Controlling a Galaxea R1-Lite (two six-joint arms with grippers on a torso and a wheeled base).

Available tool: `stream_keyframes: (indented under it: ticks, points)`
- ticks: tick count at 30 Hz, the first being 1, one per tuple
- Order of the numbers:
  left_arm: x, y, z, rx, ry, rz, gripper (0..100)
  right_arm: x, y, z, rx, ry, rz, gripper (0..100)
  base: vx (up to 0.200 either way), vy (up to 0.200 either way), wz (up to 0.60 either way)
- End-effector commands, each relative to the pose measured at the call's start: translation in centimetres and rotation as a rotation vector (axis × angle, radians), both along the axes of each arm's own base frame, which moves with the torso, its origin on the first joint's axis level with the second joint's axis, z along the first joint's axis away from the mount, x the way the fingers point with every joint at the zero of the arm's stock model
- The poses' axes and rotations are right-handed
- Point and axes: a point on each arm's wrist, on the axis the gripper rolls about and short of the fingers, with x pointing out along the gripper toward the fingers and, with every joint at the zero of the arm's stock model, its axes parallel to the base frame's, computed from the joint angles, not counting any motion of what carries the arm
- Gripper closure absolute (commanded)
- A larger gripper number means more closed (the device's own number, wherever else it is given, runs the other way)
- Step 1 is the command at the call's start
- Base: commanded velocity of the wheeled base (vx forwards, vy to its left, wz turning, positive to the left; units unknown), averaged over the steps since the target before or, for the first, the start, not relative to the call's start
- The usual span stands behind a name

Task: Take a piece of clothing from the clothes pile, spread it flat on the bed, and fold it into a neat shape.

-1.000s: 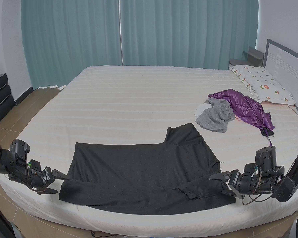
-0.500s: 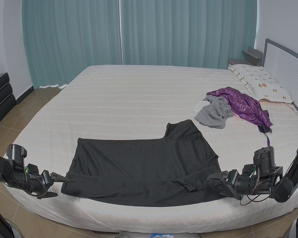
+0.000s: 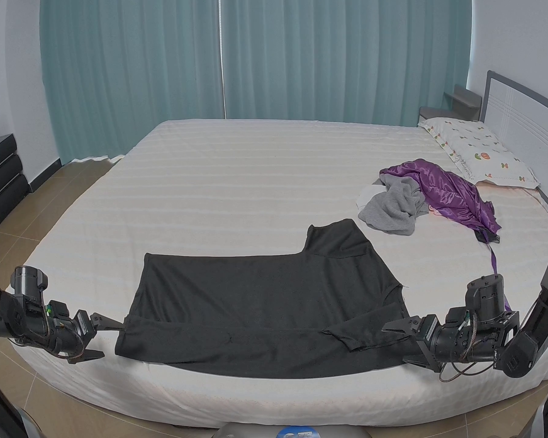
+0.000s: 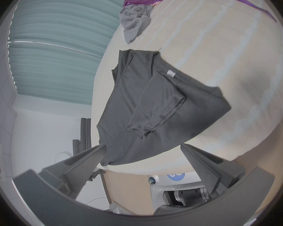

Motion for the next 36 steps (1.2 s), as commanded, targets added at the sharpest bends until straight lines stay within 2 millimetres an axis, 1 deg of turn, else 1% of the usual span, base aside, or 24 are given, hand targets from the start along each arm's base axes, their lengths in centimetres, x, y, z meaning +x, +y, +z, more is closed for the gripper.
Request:
stream_keyframes:
  ticks: [1,5,6,10,12,17,24,30,32,36]
  points:
    - [0.1,0.0,-0.5,-0.006,0.017,-0.001,0,-0.2,0.1,-0.3,-0.002,0.012,0.006,0,0.000,0.000,0.00]
    - [0.2,0.0,-0.8,-0.025,0.019,-0.008,0,-0.3,0.2,-0.4,-0.002,0.014,0.008,0,0.000,0.000,0.00]
    - [0.3,0.0,-0.9,-0.040,0.014,-0.017,0,-0.1,0.3,-0.9,-0.012,0.025,0.004,0,0.000,0.000,0.00]
    - [0.3,0.0,-0.9,-0.043,0.013,-0.018,0,0.1,1.1,-1.4,-0.039,0.016,-0.024,0,0.000,0.000,0.00]
    - [0.3,0.0,-1.0,-0.043,0.015,-0.018,0,0.5,1.4,-1.2,0.004,-0.003,-0.065,0,0.000,0.000,0.00]
    - [0.3,0.0,-1.0,-0.043,0.015,-0.018,0,1.1,1.3,-2.1,0.005,-0.011,-0.115,0,0.000,0.000,0.00]
    - [0.3,0.0,-1.0,-0.043,0.015,-0.020,0,1.3,1.3,-3.1,-0.024,0.009,-0.138,0,0.000,0.000,0.00]
    - [0.3,0.0,-1.0,-0.045,0.014,-0.021,0,1.6,1.3,-3.2,-0.035,0.001,-0.159,0,0.000,0.000,0.00]
    - [0.3,0.0,-1.0,-0.043,0.015,-0.020,0,2.0,1.2,-3.1,-0.035,-0.012,-0.172,0,0.000,0.000,0.00]
    - [0.3,0.0,-1.0,-0.043,0.015,-0.020,0,2.0,1.0,-2.8,-0.030,-0.020,-0.180,0,0.000,0.000,0.00]
